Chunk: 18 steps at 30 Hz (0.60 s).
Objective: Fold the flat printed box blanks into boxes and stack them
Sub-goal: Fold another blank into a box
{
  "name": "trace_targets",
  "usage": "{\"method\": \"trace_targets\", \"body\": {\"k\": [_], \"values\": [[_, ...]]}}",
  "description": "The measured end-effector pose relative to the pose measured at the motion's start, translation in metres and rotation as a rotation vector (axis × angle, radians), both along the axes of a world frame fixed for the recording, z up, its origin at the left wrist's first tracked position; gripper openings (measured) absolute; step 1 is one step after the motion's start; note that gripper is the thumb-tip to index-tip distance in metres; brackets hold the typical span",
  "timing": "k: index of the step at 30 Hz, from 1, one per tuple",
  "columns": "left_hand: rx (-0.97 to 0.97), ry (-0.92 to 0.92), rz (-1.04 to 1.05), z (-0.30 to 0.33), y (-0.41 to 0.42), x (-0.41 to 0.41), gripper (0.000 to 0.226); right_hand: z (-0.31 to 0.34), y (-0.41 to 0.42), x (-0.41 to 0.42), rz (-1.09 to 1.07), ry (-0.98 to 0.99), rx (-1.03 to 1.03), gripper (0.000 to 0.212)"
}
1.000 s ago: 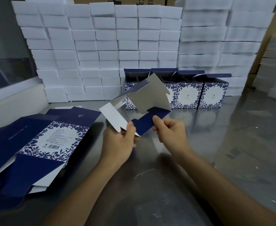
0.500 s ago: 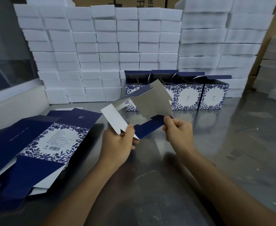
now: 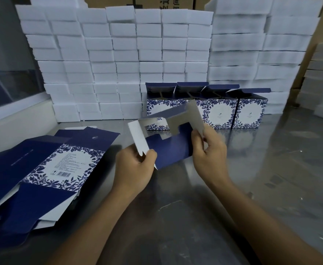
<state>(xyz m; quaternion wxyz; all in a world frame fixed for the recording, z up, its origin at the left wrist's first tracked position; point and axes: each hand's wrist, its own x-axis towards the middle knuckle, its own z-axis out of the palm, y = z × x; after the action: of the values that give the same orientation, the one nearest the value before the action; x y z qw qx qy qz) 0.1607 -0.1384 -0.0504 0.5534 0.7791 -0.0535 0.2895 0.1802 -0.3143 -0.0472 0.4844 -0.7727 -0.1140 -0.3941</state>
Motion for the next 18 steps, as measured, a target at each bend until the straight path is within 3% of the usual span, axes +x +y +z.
{"method": "trace_targets", "body": {"k": [5,10,17,18], "values": [[0.153,-0.072,-0.011,0.0,-0.001,-0.002,0.012,0.004,0.001,-0.004,0.09,-0.027,-0.023,0.059],[0.068,-0.227,-0.045,0.005,-0.003,-0.004,0.057,0.004,0.002,-0.007,0.143,-0.066,-0.15,0.067],[-0.219,-0.121,-0.073,0.019,-0.002,-0.005,0.012,0.005,0.005,-0.008,0.18,-0.074,-0.345,0.064],[-0.24,-0.106,-0.057,0.019,-0.001,-0.003,0.014,0.005,0.006,-0.009,0.198,-0.07,-0.355,0.063]]}}
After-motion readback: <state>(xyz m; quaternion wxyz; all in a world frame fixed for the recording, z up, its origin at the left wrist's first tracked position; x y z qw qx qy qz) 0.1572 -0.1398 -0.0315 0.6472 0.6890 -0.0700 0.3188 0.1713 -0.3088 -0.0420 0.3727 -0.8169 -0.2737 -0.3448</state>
